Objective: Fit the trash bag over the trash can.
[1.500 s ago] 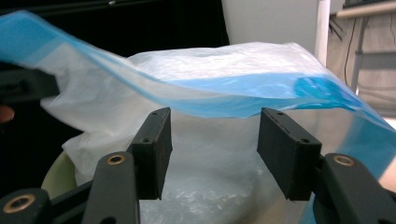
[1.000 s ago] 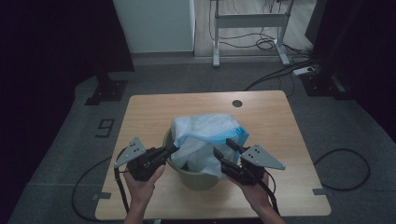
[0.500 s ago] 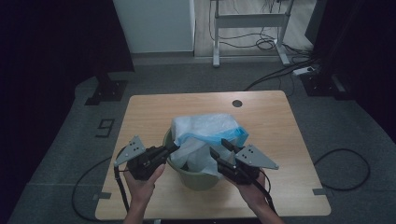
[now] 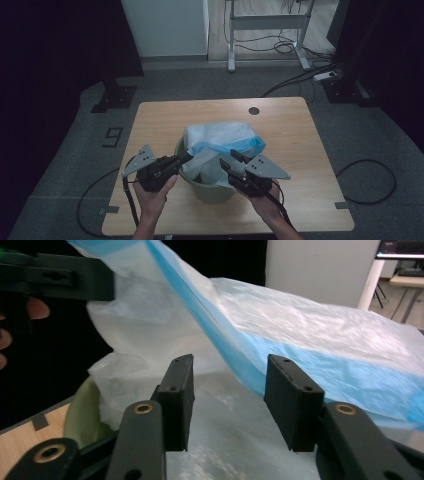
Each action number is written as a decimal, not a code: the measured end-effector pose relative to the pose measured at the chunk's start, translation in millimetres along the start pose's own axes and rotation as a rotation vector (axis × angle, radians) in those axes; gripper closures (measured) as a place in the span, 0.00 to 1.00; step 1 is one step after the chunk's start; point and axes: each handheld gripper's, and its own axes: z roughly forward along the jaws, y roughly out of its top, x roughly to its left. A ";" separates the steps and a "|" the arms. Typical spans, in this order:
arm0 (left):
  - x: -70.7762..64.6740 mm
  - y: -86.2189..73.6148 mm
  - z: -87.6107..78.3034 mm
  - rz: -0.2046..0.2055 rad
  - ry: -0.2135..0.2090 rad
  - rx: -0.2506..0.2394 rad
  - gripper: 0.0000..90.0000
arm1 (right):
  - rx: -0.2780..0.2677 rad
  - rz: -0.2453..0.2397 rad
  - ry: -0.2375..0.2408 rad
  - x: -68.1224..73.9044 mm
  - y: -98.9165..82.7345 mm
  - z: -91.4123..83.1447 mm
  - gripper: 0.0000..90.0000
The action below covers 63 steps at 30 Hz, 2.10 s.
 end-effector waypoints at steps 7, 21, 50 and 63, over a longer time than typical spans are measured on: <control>3.0 -0.5 -5.4 -0.009 0.015 -0.011 1.00 | -0.009 0.005 0.004 2.3 -1.1 -8.5 0.60; 9.2 -2.5 -8.8 -0.026 0.037 -0.017 1.00 | 0.015 0.122 0.004 -5.0 -50.1 -60.0 0.38; 6.8 -13.2 -17.9 -0.047 -0.033 -0.028 1.00 | -0.029 0.102 -0.332 -40.5 -44.2 -44.0 0.99; -3.3 -34.6 -27.2 -0.042 -0.102 0.021 1.00 | -0.034 -0.007 -0.209 -47.1 10.4 4.9 0.98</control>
